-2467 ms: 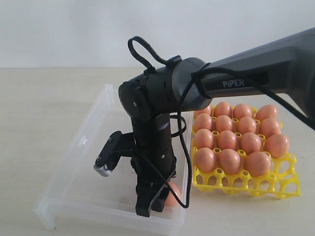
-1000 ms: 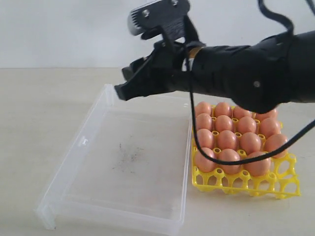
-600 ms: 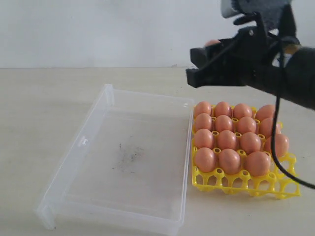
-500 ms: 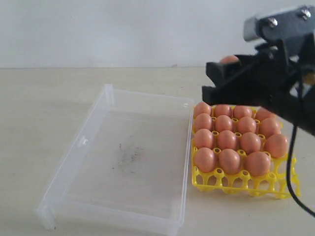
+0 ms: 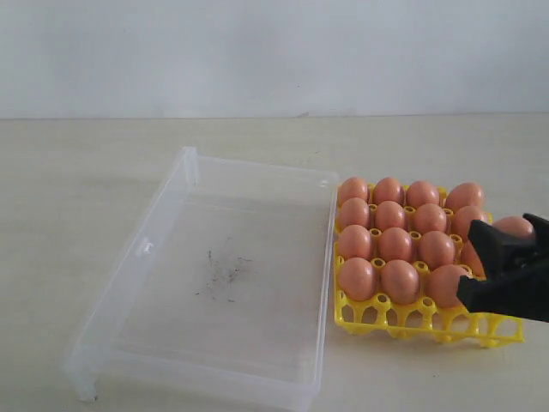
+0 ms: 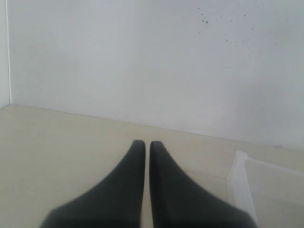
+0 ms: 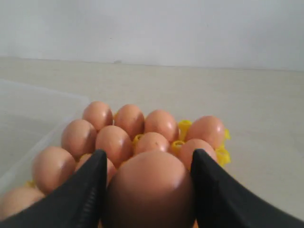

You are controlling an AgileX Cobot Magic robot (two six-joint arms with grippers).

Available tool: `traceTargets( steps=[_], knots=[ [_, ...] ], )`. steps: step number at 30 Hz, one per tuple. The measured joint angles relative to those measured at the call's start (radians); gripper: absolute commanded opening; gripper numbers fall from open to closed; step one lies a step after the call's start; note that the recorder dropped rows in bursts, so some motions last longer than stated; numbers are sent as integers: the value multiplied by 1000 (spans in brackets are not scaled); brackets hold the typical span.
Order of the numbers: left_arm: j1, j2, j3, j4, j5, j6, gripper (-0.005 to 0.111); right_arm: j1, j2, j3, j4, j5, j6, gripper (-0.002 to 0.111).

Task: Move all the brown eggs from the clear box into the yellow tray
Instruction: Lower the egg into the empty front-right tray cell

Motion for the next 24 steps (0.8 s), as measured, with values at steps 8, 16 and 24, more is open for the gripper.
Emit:
traceTargets(
  steps=[8,16,24],
  knots=[
    [0,0,0,0,0,0,4,0,0,40,111,-89,-46,0],
    [0,0,0,0,0,0,4,0,0,21,175,11,-197,0],
    [0,0,0,0,0,0,4,0,36,-32,260,28,-282,0]
  ],
)
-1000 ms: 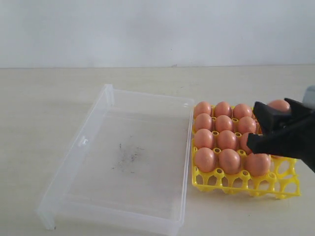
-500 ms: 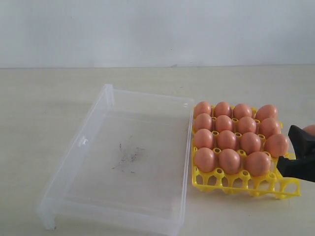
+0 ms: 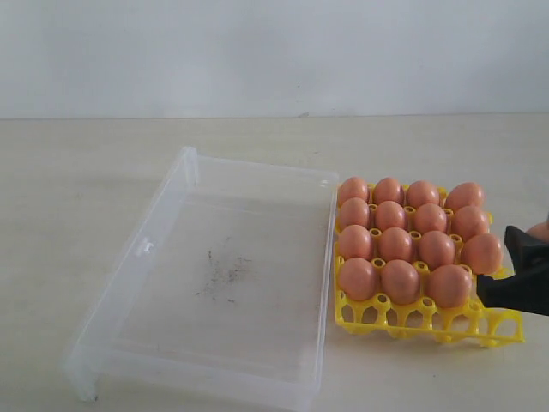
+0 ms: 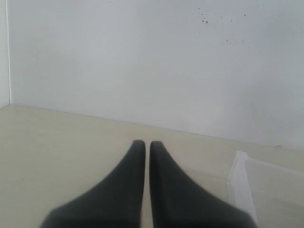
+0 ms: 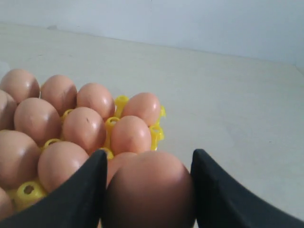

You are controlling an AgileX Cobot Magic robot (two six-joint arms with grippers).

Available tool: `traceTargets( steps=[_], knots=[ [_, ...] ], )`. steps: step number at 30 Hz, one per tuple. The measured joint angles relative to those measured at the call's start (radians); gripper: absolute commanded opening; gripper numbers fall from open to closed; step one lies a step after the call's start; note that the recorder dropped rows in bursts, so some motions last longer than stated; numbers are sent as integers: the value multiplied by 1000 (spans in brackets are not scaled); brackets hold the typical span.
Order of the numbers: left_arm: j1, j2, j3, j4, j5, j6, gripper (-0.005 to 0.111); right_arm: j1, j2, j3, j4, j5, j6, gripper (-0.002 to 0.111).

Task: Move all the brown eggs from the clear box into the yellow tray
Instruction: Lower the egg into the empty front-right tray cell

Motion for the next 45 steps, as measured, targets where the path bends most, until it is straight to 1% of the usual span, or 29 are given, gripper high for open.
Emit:
traceTargets(
  steps=[4,7,15,16,20,24,25,27,28,30,31,33,40,45],
  knots=[
    [0,0,0,0,0,0,4,0,100,-60,-5,33,-6,0],
    [0,0,0,0,0,0,4,0,173,-84,-6,10,5,0],
    [0,0,0,0,0,0,4,0,388,-89,-29,-93,189,0],
    [0,0,0,0,0,0,4,0,417,-89,-54,-109,216,0],
    [0,0,0,0,0,0,4,0,455,-89,-111,-141,262,0],
    [0,0,0,0,0,0,4,0,459,-89,-123,-148,262,0],
    [0,0,0,0,0,0,4,0,459,-89,-121,-148,260,3],
    [0,0,0,0,0,0,4,0,459,-89,-123,-144,256,16],
    [0,0,0,0,0,0,4,0,459,-89,-125,-142,255,31],
    [0,0,0,0,0,0,4,0,459,-89,-130,-133,252,44],
    [0,0,0,0,0,0,4,0,459,-89,-131,-129,252,53],
    [0,0,0,0,0,0,4,0,459,-89,-131,-119,252,64],
    [0,0,0,0,0,0,4,0,455,-89,-110,-125,252,63],
    [0,0,0,0,0,0,4,0,377,-78,-106,-121,252,63]
  ],
)
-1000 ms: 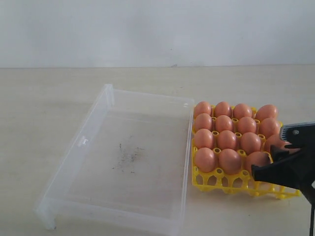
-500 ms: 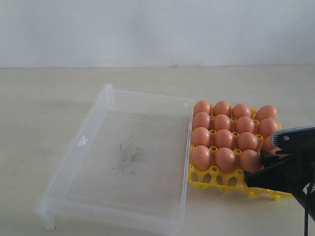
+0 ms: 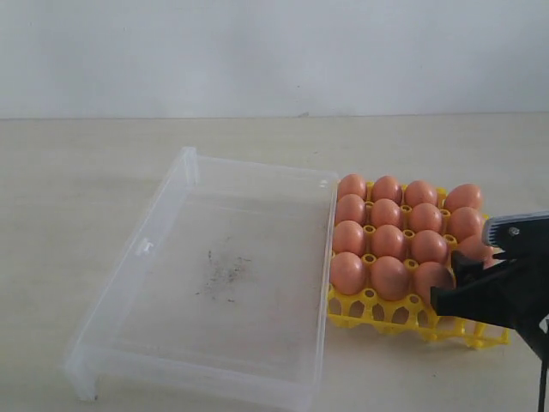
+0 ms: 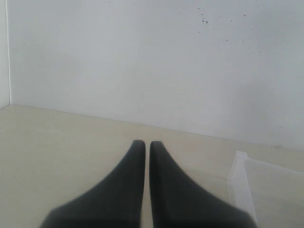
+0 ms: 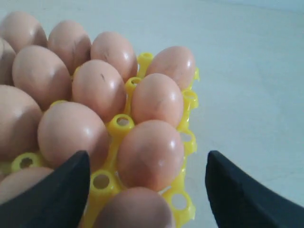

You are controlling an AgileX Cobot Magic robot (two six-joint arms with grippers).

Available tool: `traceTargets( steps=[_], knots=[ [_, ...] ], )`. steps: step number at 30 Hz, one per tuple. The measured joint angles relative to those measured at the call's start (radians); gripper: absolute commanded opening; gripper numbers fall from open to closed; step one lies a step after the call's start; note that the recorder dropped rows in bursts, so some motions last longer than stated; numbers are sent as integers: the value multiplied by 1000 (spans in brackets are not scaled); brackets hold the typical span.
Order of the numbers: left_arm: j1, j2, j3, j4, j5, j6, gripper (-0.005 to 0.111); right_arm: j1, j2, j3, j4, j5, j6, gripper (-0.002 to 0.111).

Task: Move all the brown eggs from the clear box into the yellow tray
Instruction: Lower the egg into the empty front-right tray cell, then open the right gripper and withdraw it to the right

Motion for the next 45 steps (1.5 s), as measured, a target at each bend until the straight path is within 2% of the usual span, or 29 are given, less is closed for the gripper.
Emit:
traceTargets(
  steps=[3,5,7,8,10,13,19,22,32,45],
  knots=[
    [0,0,0,0,0,0,4,0,-74,26,2,3,0,63],
    [0,0,0,0,0,0,4,0,-127,45,2,8,0,59],
    [0,0,0,0,0,0,4,0,-187,64,2,26,0,45],
    [0,0,0,0,0,0,4,0,-217,70,-2,38,0,33],
    [0,0,0,0,0,0,4,0,-277,84,-36,75,0,1],
    [0,0,0,0,0,0,4,0,-361,88,-174,136,30,1],
    [0,0,0,0,0,0,4,0,-531,88,-684,136,234,1],
    [0,0,0,0,0,0,4,0,-593,88,-800,137,292,1],
    [0,0,0,0,0,0,4,0,-635,88,-849,287,560,1],
    [0,0,0,0,0,0,4,0,-635,89,-849,302,587,1]
  ],
)
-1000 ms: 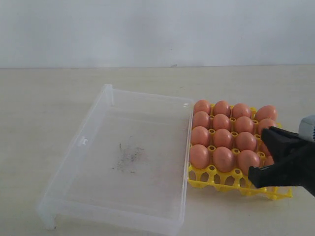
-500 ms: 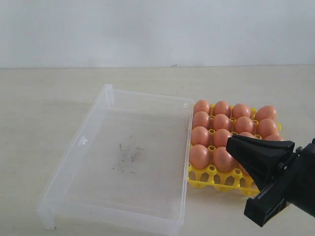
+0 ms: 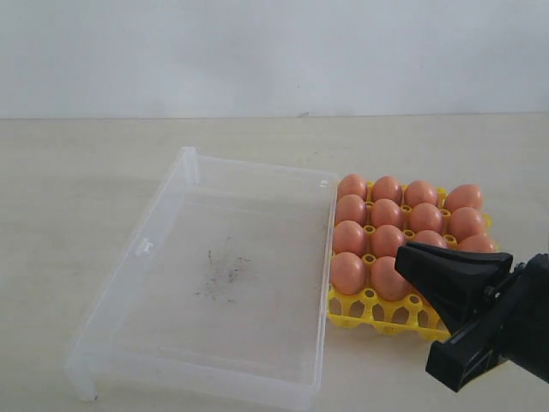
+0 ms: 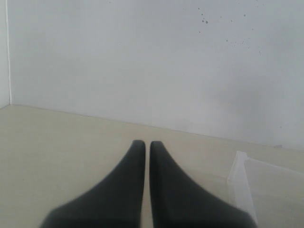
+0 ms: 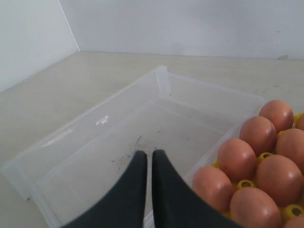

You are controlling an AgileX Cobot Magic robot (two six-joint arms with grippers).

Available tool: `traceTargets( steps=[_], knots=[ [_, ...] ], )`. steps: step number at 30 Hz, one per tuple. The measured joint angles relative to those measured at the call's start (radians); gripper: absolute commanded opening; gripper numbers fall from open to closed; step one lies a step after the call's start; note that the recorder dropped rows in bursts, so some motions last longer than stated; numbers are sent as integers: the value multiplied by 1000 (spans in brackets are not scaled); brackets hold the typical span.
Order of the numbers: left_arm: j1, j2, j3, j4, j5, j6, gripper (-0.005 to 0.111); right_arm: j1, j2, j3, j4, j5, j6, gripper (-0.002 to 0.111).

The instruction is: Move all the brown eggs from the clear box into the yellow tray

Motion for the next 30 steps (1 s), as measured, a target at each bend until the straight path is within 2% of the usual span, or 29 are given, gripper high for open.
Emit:
traceTargets(
  steps=[16,27,30],
  knots=[
    [0,0,0,0,0,0,4,-4,-45,0,0,18,4,1],
    [0,0,0,0,0,0,4,-134,-325,1,2,36,6,1],
    [0,0,0,0,0,0,4,-187,-420,1,-5,141,3,1]
  ],
)
